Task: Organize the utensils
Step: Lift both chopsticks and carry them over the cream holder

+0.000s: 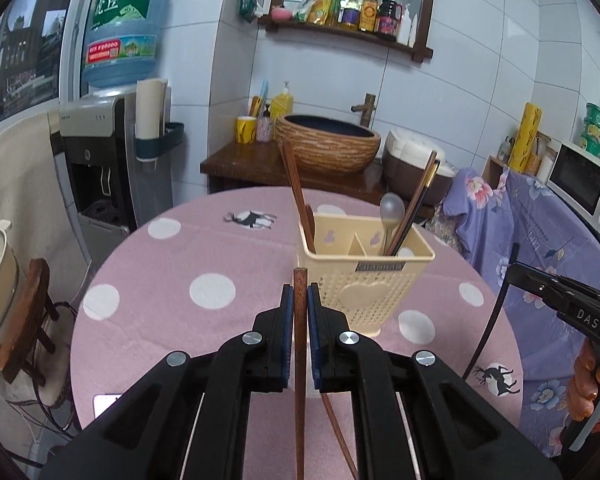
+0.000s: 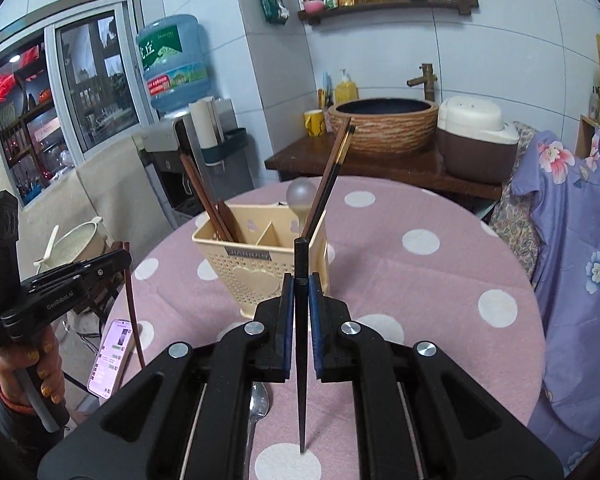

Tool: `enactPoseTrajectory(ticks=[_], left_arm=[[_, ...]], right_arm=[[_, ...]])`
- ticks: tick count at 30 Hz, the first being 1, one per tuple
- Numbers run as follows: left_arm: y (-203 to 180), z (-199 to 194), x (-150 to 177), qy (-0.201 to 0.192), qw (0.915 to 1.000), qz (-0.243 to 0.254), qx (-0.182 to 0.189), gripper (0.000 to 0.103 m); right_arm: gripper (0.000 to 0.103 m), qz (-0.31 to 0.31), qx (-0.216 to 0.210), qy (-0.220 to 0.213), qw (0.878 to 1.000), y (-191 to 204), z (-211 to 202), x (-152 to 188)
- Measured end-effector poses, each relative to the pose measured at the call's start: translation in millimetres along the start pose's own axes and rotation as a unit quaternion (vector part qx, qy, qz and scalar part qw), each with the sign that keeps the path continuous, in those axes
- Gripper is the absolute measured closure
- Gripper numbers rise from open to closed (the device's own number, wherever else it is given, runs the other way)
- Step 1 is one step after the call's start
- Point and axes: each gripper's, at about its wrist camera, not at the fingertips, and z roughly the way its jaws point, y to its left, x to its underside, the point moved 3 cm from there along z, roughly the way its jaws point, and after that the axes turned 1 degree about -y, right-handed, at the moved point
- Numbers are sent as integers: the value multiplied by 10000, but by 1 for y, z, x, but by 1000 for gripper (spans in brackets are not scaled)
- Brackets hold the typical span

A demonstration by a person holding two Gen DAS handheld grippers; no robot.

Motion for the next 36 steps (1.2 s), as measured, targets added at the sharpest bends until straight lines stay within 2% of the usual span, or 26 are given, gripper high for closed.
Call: enactPoseTrajectory(ticks=[16, 24, 31, 36], left_arm=[[-5, -5, -17, -240, 9995, 158, -90, 95], [-9, -9, -30, -297, 9993, 219, 7, 95], [-22, -32, -74, -607, 9974, 324, 205, 95], [-30, -50, -121, -960, 9946, 228, 318, 95]], right_arm=[[95, -99, -10, -93, 9999, 9, -7, -9], [95, -96, -166, -77, 9998, 11, -10, -22], [95, -200, -379, -236, 9988, 22, -28, -62], [95, -110, -401, -622, 9972, 28, -46, -112]])
